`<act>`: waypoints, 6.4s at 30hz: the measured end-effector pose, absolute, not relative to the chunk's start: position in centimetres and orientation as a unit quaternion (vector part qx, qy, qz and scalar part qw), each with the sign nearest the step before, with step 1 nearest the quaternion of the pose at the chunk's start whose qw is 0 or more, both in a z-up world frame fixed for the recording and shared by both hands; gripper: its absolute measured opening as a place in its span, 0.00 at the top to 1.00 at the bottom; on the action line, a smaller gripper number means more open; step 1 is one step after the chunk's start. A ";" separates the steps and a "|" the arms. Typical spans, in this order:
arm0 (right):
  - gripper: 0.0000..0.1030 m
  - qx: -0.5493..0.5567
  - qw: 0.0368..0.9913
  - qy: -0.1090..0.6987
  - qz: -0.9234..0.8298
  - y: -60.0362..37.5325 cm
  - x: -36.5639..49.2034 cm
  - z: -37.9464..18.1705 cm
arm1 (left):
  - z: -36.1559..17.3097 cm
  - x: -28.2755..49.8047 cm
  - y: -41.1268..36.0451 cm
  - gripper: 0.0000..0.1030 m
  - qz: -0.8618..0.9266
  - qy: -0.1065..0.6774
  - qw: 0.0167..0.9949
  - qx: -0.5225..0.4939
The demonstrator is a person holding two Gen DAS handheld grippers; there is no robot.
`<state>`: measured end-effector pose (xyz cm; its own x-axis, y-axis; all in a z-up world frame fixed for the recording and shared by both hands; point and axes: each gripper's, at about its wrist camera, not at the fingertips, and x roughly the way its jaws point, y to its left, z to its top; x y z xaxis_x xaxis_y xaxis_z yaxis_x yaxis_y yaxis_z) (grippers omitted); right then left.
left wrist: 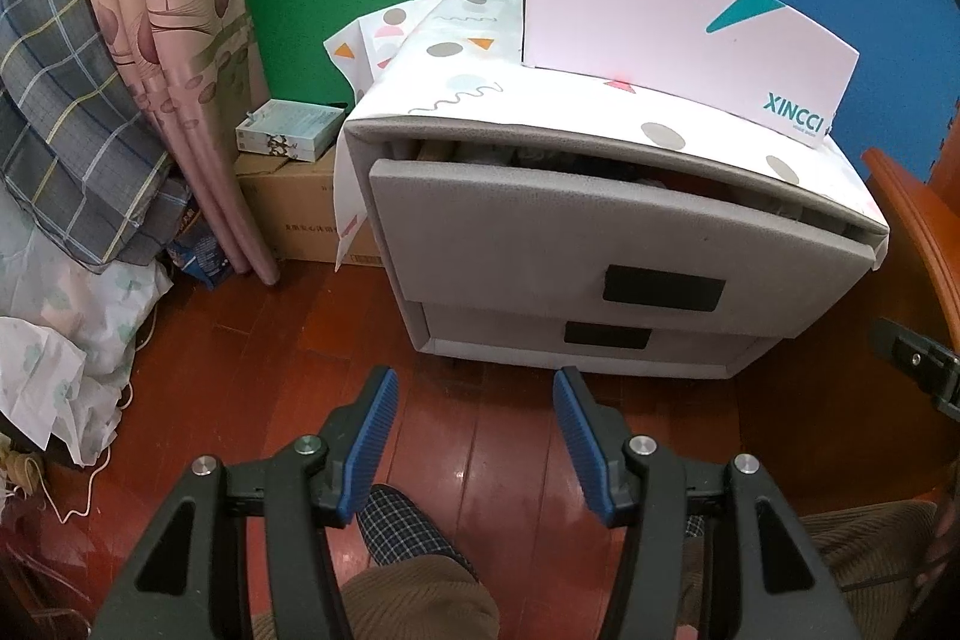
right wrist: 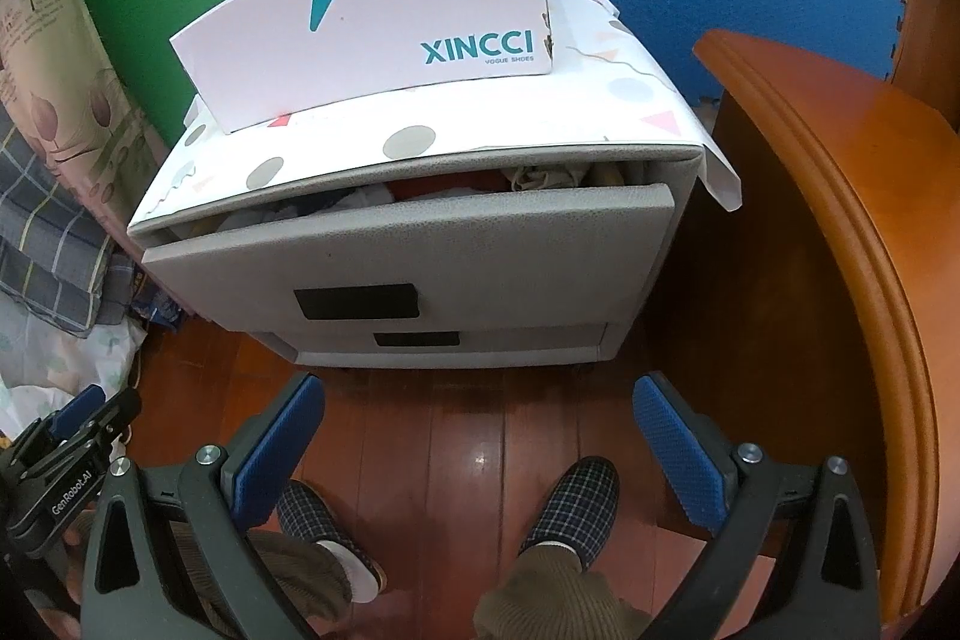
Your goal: Take underwear out of drawer
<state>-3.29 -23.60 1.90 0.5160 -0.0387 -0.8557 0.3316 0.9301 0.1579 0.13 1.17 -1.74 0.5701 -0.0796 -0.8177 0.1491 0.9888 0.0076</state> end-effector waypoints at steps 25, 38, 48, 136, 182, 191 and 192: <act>0.01 0.160 0.856 0.481 -0.102 -23.7 -3.4 1.8 | -2.0 0.4 1.3 0.46 -0.065 0.468 0.881 0.033; 0.01 0.163 0.856 0.480 -0.102 -23.7 -3.4 1.7 | -2.1 0.2 1.4 0.46 -0.063 0.468 0.881 0.032; 0.01 0.164 0.856 0.480 -0.101 -23.7 -3.5 1.7 | -2.2 0.2 1.4 0.46 -0.063 0.470 0.880 0.030; 0.00 0.220 0.842 0.484 -0.094 -26.2 -3.8 0.8 | -7.2 15.0 8.0 0.06 -0.080 0.595 0.771 -0.211; 0.24 0.151 0.773 0.612 -0.072 -29.0 3.2 -0.3 | 0.3 8.7 5.5 0.09 -0.100 0.523 0.847 0.006; 0.30 0.126 0.767 0.626 -0.073 -29.2 6.5 -2.0 | -0.7 10.3 4.5 0.09 -0.104 0.544 0.833 -0.013; 0.30 0.120 0.766 0.628 -0.073 -29.1 6.9 -2.3 | -0.9 10.4 4.5 0.09 -0.105 0.547 0.830 -0.013</act>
<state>6.88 -29.10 -2.27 0.2008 0.0379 -0.9789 0.2628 0.9605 0.0911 10.42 4.46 -0.95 0.3786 -0.1886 -0.9061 0.1610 0.9775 -0.1362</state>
